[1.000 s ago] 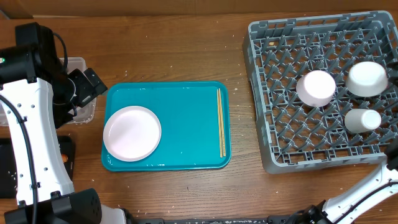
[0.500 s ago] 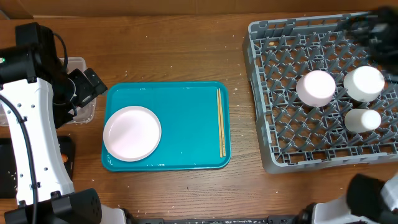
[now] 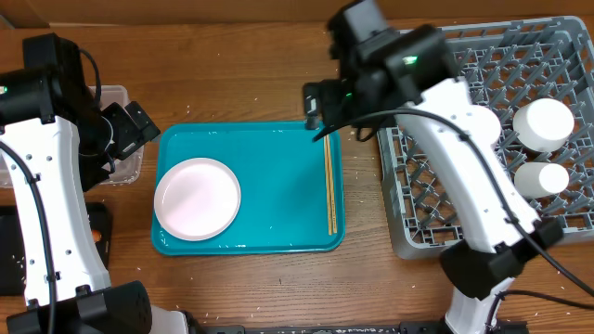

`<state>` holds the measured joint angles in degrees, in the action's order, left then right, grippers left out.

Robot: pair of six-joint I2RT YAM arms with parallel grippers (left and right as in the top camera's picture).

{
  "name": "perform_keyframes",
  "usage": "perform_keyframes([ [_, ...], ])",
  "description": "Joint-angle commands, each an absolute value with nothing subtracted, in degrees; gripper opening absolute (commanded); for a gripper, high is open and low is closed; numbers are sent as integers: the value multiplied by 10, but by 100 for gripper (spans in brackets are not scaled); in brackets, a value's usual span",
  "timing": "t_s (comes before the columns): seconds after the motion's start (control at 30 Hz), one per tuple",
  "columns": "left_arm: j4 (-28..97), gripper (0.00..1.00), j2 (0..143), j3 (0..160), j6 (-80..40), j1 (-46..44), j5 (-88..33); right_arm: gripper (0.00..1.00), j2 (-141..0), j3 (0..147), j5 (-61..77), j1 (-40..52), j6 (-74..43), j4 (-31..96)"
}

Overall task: Sort waste into correct bins and load items into the dishwasher
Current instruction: 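Move the right gripper to the wooden chopsticks and grasp them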

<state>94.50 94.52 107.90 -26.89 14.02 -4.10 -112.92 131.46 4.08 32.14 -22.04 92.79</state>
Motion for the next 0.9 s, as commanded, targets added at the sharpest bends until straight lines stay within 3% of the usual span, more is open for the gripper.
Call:
perform_keyframes([
  [0.0,944,100,946,1076,-274,142,-41,100,-1184,1299,15,346,-230,920],
  [0.3,944,100,946,1076,-275,142,-41,98,-1289,1176,51,353,-277,839],
  [0.87,944,100,946,1076,-275,142,-41,93,-1291,997,90,353,-283,658],
])
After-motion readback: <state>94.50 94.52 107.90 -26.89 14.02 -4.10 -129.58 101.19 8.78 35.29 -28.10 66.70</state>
